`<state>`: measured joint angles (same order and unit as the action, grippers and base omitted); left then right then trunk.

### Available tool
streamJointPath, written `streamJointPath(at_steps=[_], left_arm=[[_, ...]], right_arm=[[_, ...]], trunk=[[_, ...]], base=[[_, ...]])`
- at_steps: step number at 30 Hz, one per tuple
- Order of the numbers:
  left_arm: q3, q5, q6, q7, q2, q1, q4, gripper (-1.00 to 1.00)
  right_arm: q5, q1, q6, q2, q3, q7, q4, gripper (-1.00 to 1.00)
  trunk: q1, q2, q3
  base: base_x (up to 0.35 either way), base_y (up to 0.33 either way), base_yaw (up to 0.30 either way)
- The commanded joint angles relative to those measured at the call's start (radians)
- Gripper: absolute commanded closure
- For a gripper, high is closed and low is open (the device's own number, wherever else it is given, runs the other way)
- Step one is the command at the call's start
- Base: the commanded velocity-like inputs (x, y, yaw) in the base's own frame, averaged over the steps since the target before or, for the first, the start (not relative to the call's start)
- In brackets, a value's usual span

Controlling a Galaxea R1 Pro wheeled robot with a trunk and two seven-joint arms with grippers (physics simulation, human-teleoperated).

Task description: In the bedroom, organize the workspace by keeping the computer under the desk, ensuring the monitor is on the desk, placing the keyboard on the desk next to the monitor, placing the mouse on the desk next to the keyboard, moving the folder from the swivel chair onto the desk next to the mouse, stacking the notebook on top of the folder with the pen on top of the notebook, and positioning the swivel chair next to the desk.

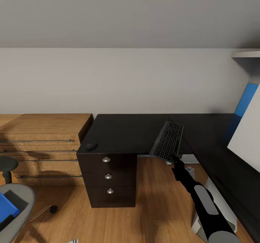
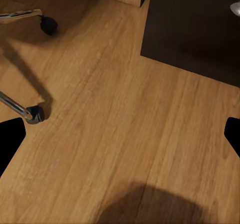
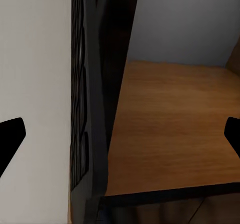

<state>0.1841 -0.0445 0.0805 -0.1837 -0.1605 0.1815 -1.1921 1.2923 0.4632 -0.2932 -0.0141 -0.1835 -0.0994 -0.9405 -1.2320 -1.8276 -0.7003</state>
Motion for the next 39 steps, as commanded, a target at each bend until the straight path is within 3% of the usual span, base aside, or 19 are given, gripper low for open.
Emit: streamJointPath(at_steps=[1,39], left_arm=[[0.0,-0.005,0.005,-0.002,-0.001,0.0,-0.002,-1.0],[-0.001,-0.005,0.005,-0.002,-0.001,0.0,-0.001,-1.0]], right_arm=[[0.005,0.0,-0.006,0.0,-0.002,-0.002,0.0,-1.0],[0.004,0.001,-0.003,-0.002,-0.002,-0.005,-0.001,-1.0]], trunk=[[0.0,0.0,-0.001],[0.0,0.0,-0.001]], base=[[0.0,0.0,0.0],[0.0,0.054,0.0]])
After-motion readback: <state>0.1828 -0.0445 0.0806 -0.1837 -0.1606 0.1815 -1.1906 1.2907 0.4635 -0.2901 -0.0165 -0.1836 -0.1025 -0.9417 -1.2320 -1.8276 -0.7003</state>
